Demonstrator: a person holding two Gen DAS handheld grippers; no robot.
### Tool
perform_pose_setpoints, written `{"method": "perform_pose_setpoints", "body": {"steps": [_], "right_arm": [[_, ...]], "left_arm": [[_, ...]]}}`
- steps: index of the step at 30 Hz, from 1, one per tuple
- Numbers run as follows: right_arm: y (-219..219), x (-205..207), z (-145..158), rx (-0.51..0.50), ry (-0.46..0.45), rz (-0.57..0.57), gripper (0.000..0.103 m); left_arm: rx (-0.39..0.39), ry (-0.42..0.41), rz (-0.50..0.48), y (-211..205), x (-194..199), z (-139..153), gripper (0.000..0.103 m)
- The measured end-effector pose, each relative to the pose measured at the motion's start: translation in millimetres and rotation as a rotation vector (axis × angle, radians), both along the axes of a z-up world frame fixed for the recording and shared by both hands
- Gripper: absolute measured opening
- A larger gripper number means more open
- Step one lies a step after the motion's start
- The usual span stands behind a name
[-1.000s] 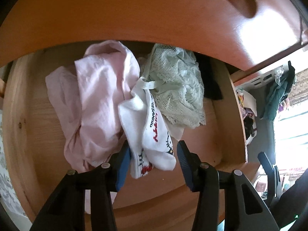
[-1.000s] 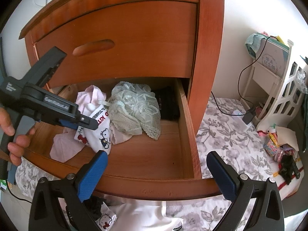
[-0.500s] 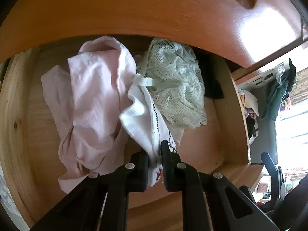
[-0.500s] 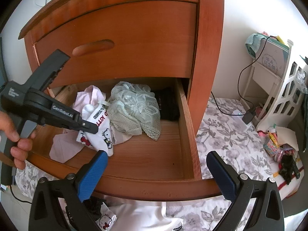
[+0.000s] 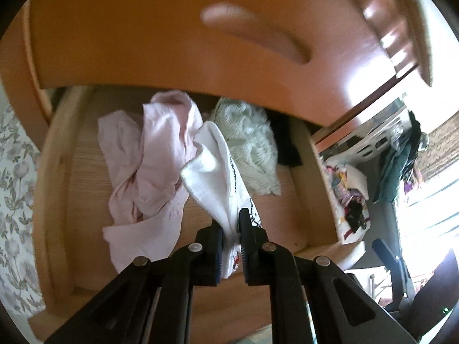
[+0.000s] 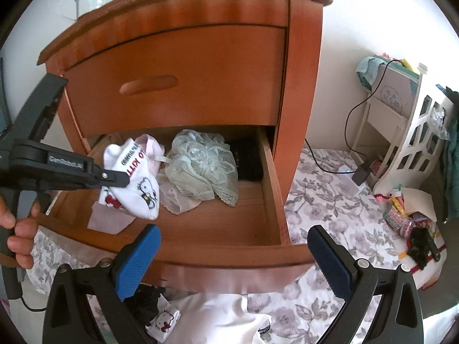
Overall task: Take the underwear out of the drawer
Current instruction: 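Lift the white sock out of the drawer and carry it over the bed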
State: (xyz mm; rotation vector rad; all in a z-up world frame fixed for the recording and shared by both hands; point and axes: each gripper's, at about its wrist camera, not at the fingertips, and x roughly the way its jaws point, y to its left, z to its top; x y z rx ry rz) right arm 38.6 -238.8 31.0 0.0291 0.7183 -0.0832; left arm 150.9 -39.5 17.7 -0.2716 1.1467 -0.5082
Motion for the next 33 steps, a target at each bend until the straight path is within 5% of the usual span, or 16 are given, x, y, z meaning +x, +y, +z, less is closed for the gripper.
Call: {"method": "perform_pose_setpoints", "body": {"steps": [20, 33], "right_arm": [[19, -59, 32, -0.019, -0.047, 0.002, 0.103], [34, -79, 39, -0.031, -0.060, 0.028, 0.103]], "left_arm": [[-0.177, -0.188, 0.137, 70, -93, 75, 0.011], [-0.175, -0.239, 0.225, 105, -143, 78, 0.011]]}}
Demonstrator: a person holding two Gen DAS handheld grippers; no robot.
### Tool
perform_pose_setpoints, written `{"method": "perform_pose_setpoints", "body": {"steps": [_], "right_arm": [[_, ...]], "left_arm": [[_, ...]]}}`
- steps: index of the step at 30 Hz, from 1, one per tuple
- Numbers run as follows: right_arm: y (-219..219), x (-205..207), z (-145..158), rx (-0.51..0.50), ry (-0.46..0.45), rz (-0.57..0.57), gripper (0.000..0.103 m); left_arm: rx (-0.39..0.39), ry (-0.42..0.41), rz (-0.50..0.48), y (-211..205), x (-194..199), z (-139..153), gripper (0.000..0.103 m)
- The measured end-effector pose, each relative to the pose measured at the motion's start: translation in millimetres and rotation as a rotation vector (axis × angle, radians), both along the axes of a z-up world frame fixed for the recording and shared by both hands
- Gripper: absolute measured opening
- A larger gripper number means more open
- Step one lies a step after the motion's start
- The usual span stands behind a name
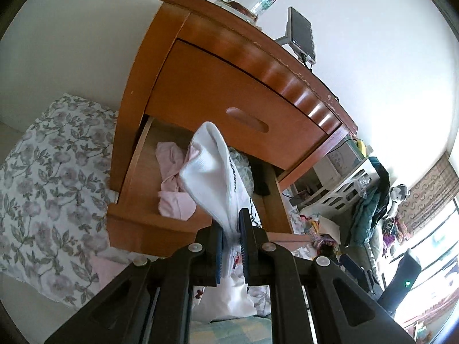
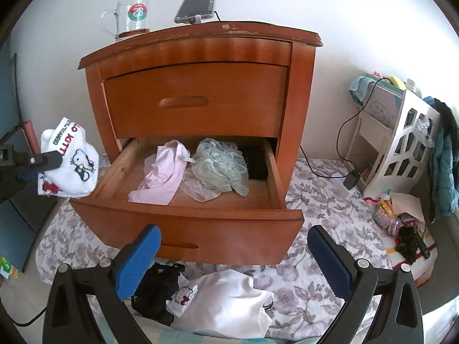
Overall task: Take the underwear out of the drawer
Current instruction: 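Lift the white sock out of the drawer and carry it over the bed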
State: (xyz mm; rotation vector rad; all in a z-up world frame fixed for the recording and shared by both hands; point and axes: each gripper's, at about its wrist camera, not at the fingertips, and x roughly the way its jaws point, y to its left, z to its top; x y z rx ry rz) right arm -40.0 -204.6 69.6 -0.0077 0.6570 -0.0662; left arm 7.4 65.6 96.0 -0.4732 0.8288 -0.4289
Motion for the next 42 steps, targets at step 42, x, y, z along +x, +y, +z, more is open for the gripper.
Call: {"method": "perform_pose_setpoints", "body": {"steps": [42], "right_arm": [[0, 4, -20, 0.011, 0.057, 0.003, 0.103]], "left_arm": [[0.083, 0.314, -0.137, -45, -3, -111, 0.011]]}}
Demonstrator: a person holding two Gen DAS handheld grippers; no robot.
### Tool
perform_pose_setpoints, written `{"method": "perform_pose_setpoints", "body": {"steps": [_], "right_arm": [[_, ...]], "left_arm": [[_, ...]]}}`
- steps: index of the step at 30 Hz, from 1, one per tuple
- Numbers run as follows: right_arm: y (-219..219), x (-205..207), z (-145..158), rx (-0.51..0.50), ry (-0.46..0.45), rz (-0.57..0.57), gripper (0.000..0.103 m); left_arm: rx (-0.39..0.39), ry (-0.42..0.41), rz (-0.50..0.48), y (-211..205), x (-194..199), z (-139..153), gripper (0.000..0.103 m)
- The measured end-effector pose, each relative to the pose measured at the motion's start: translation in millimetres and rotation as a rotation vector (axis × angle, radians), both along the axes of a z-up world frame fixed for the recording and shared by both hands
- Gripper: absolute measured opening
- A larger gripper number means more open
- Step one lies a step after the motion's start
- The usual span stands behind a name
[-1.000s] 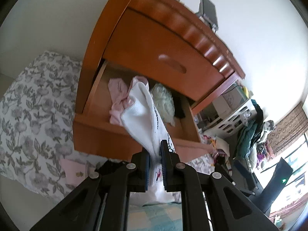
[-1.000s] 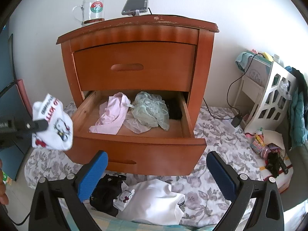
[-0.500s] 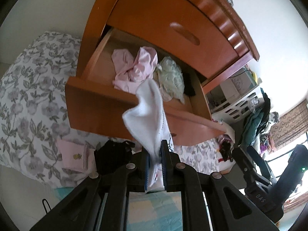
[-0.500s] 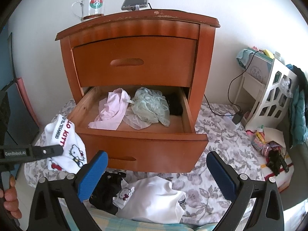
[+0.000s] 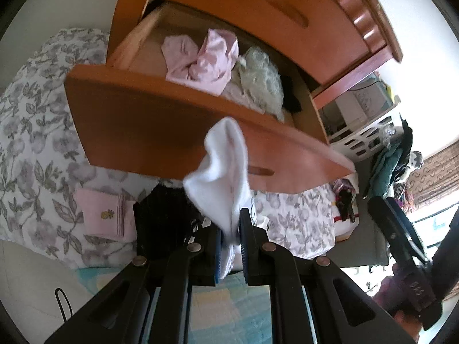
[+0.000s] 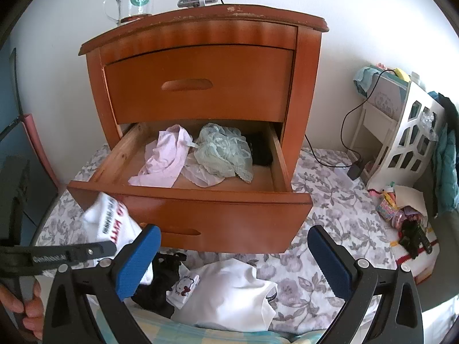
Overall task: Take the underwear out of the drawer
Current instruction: 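Lift the white sock out of the drawer and carry it over the bed, then lower the white sock onto the black lace cloth and open the left gripper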
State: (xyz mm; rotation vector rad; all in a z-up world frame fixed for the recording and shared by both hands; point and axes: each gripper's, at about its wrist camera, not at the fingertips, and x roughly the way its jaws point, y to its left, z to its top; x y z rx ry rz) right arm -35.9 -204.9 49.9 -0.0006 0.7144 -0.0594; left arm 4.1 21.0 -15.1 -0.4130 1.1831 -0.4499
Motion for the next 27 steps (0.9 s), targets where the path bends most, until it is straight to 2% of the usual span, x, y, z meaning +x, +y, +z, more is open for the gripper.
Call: {"method": "perform_pose_setpoints", "body": {"steps": [10, 15, 17, 19, 23, 27], "right_arm": [[-2, 3, -8, -0.001, 0.022, -0.004, 0.103], [-4, 5, -11, 0.001, 0.033, -0.009, 0.103], [-4, 6, -12, 0.000, 0.034, -0.007, 0.103], [-3, 6, -13, 0.000, 0.036, -0.005, 0.103], [-3, 7, -14, 0.000, 0.040, -0.003, 0.103], [-3, 8, -15, 0.000, 0.041, -0.005, 0.103]], "left_arm": [[0.063, 0.129, 0.002, -12, 11, -53, 0.011], [0.083, 0.162, 0.018, -11, 11, -63, 0.011], [0.088, 0.180, 0.028, -9, 12, -67, 0.022], [0.092, 0.194, 0.042, -6, 12, -69, 0.055], [0.095, 0.209, 0.051, -4, 12, -72, 0.060], [0.118, 0.230, 0.067, -3, 13, -74, 0.073]]}}
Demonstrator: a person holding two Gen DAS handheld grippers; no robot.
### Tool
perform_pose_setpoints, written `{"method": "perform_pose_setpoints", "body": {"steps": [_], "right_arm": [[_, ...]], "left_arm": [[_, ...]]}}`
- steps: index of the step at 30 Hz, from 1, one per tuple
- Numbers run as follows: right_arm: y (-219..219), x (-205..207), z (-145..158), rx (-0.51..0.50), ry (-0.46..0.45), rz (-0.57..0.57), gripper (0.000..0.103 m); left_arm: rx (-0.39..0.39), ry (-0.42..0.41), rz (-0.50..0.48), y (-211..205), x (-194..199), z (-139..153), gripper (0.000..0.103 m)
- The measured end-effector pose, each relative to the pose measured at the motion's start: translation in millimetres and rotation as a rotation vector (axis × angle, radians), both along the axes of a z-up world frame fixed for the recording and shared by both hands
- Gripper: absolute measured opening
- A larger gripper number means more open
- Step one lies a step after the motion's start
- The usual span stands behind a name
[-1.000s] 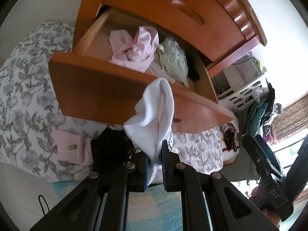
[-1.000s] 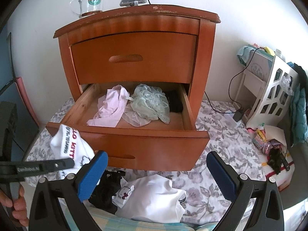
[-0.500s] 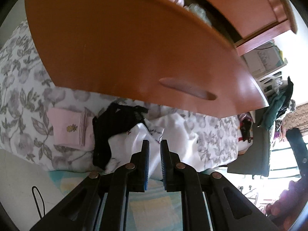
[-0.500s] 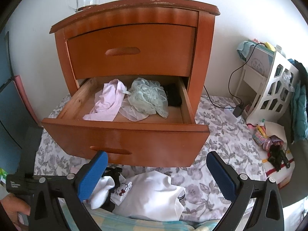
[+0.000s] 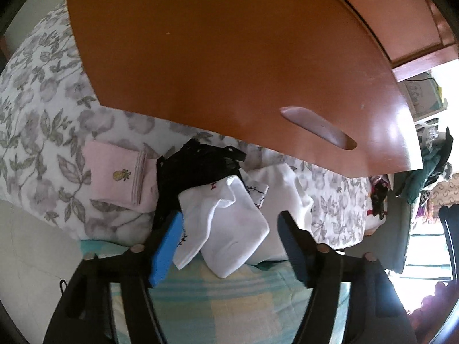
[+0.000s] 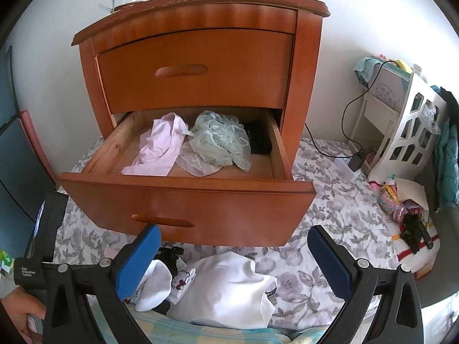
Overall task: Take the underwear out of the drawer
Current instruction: 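Move the left gripper back into the drawer toward the pink cloth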
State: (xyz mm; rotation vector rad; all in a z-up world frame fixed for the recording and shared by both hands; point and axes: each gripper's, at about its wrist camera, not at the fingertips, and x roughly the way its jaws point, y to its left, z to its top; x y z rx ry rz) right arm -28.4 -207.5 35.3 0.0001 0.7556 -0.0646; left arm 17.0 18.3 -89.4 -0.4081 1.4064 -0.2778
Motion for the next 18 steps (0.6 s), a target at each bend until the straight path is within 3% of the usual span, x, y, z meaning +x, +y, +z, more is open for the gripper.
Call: {"method": "perform_pose_setpoints", "body": {"steps": [4, 9, 18], "right_arm": [[-1, 1, 0, 0.002, 0.001, -0.004, 0.103], [-1, 1, -1, 0.001, 0.001, -0.003, 0.103], [-3, 1, 2, 0.003, -0.011, -0.010, 0.103]], "left_arm": [[0.028, -0.015, 0.014, 3, 0, 3, 0.085], [0.040, -0.078, 0.018, 7, 0, 18, 0.092], [0.033, -0.190, -0.001, 12, -6, 57, 0.093]]}}
